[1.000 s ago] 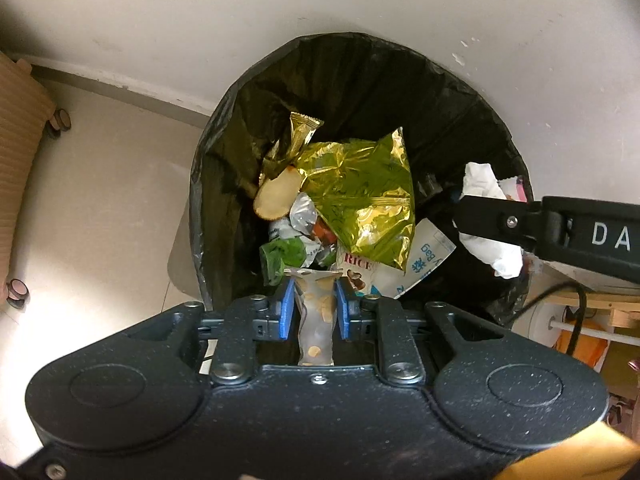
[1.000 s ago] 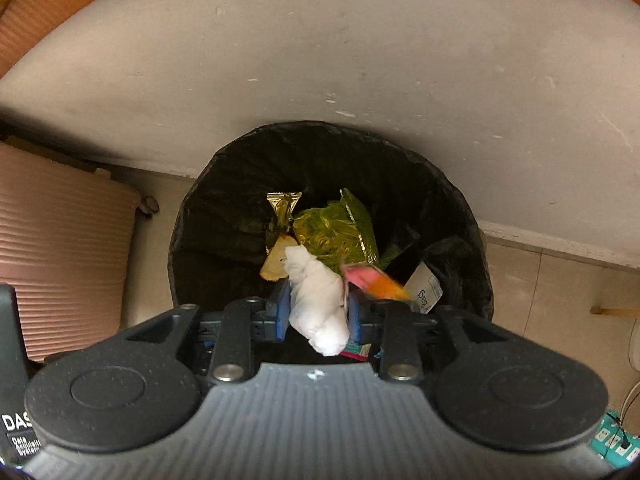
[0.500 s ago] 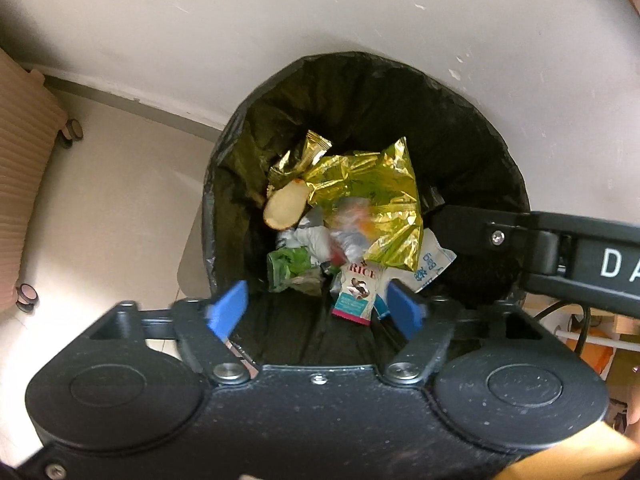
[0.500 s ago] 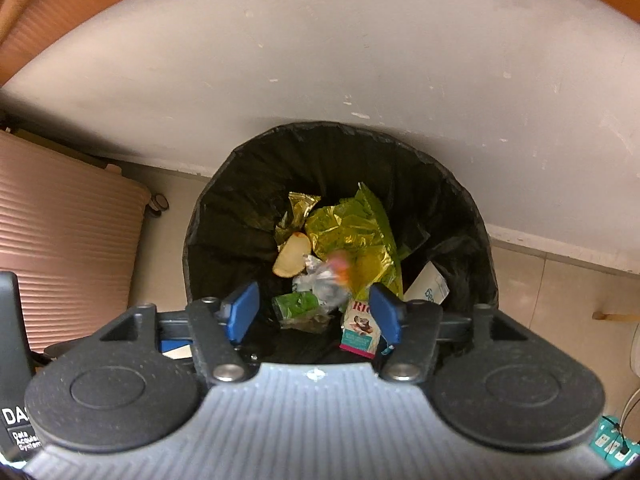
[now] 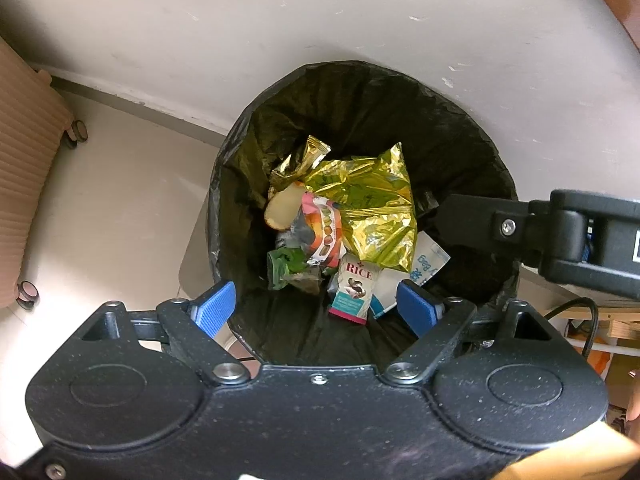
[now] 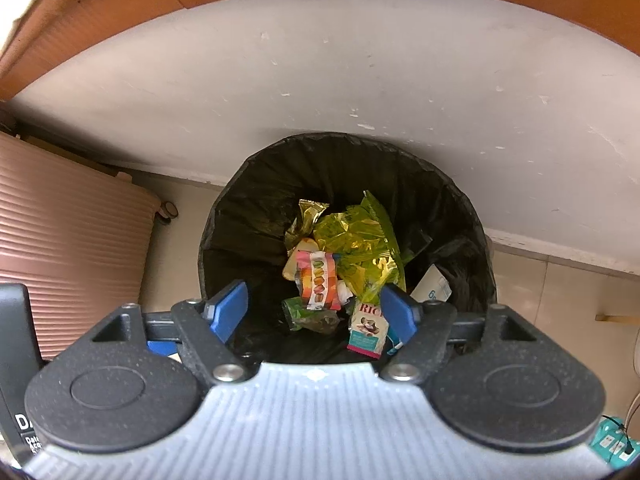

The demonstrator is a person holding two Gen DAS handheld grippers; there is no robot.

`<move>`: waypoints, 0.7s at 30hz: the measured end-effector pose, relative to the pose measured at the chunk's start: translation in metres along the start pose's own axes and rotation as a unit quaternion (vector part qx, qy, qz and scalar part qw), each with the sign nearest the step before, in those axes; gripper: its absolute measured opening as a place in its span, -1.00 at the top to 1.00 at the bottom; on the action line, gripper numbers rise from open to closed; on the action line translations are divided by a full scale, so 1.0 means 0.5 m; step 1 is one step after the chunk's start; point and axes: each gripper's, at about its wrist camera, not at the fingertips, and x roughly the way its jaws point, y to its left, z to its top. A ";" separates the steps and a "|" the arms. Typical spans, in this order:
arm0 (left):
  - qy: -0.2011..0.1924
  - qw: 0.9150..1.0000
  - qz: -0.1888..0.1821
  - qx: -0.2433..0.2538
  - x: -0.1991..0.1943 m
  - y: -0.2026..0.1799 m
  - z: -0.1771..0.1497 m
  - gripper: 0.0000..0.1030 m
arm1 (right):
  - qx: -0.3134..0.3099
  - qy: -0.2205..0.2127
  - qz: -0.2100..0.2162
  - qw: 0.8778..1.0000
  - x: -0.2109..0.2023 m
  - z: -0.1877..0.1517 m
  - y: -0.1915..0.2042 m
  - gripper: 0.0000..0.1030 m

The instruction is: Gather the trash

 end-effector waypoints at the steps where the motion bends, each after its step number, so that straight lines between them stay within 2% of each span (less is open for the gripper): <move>1: 0.000 1.000 -0.001 0.000 -0.002 -0.001 -0.001 -0.68 | 0.000 -0.001 0.000 1.000 -0.002 0.000 0.000 -0.61; 21: 0.002 1.000 0.012 0.017 -0.029 -0.021 -0.023 -0.68 | -0.012 -0.011 -0.013 1.000 -0.027 -0.014 0.003 -0.64</move>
